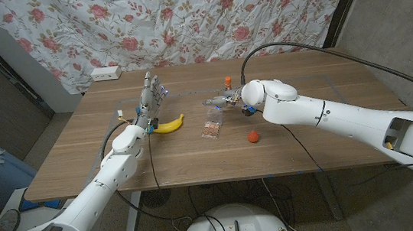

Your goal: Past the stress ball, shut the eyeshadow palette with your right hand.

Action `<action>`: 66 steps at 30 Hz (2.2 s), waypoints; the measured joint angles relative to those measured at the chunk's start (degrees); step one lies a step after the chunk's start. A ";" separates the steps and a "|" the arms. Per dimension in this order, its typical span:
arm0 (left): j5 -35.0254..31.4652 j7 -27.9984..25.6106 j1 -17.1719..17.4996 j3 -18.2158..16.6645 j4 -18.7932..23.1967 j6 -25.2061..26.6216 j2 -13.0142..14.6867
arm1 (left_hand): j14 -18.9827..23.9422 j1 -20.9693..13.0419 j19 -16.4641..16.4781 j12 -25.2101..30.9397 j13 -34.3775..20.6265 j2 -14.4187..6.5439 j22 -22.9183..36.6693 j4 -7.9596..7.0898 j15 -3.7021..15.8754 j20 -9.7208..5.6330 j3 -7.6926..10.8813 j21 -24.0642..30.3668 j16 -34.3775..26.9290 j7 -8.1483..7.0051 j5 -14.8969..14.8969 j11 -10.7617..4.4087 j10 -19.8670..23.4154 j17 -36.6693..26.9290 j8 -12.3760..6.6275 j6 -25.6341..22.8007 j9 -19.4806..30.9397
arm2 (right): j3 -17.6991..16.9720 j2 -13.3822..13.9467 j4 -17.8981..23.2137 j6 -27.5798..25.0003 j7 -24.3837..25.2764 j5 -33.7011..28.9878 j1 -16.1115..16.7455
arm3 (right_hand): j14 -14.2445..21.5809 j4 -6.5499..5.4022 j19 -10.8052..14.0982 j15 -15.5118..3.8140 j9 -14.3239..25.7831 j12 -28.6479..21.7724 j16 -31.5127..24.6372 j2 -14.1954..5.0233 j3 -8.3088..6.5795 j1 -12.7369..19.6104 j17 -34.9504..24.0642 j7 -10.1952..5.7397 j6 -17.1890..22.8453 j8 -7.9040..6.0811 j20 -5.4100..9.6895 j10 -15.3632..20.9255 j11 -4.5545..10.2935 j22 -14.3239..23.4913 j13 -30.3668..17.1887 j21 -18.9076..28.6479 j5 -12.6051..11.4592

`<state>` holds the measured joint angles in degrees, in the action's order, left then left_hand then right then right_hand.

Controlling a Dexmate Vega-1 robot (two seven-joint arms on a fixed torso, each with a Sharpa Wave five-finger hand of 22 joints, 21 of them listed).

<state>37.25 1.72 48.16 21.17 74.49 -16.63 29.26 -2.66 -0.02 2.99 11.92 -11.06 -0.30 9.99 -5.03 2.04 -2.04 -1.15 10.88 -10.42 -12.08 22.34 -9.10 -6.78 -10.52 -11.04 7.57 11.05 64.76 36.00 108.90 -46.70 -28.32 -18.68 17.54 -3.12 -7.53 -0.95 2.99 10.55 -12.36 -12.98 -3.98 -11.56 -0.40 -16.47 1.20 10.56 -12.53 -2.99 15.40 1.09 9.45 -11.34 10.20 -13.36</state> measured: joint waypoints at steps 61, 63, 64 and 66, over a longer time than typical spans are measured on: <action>0.03 0.10 -0.03 0.00 -0.06 -0.02 0.00 | 0.00 0.00 0.00 0.00 0.00 0.00 0.00 0.00 0.00 0.00 0.00 0.00 0.00 0.00 0.00 0.00 0.00 0.00 0.00 0.00 0.00 | 0.37 -0.55 0.03 0.43 1.19 0.18 -0.82 | 5.71 -1.07 -0.02 -1.67 0.52 -3.83 -1.15 -0.64 1.89 2.15 2.11 0.42 12.47 -3.21 1.02 13.70 -0.04 -0.13 -1.85 0.19 -2.82; 0.03 0.10 -0.02 0.00 -0.06 -0.02 0.00 | 0.00 0.00 0.00 0.00 0.00 0.00 0.00 0.00 0.00 0.00 0.00 0.00 0.00 0.00 0.00 0.00 0.00 0.00 0.00 0.00 0.00 | 0.24 -0.51 0.14 0.43 1.28 0.18 -0.72 | 5.74 -0.92 0.02 -1.63 0.52 -4.21 -1.44 -0.64 1.74 2.15 2.28 0.30 13.21 -3.21 1.06 14.09 -0.37 -0.13 -1.85 0.19 -2.82; 0.03 0.10 -0.02 0.00 -0.06 -0.02 0.00 | 0.00 0.00 0.00 0.00 0.00 0.00 0.00 0.00 0.00 0.00 0.00 0.00 0.00 0.00 0.00 0.00 0.00 0.00 0.00 0.00 0.00 | 0.16 -0.50 0.20 0.43 1.28 0.18 -0.65 | 6.14 -0.92 0.02 -1.65 0.52 -4.21 -1.44 -0.64 1.74 2.15 2.37 0.12 13.39 -3.45 1.06 14.30 -0.16 -0.12 -1.95 0.19 -2.82; 0.03 0.10 -0.02 0.00 -0.06 -0.02 0.00 | 0.00 0.00 0.00 0.00 0.00 0.00 0.00 0.00 0.00 0.00 0.00 0.00 0.00 0.00 0.00 0.00 0.00 0.00 0.00 0.00 0.00 | 0.06 -0.48 0.29 0.44 1.52 0.17 -0.54 | 6.43 -0.92 0.02 -1.76 0.52 -4.21 -1.49 -0.64 1.74 2.15 2.38 0.01 13.95 -3.61 1.06 14.80 -0.11 -0.12 -2.12 0.19 -3.23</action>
<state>37.29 1.83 48.14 21.17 74.43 -16.66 29.26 -2.66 -0.02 2.99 11.92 -11.06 -0.30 9.99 -5.03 2.04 -2.04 -1.15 10.88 -10.42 -12.08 22.34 -9.10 -6.78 -10.52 -11.04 7.57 11.05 64.82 35.51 109.19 -46.27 -26.80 -18.51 17.00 3.31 -8.44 -0.94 1.23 11.07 -16.57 -14.47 -4.62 -9.82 1.75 -14.09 1.21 24.51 -16.14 -1.93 30.20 0.98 9.33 -13.46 10.39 -16.59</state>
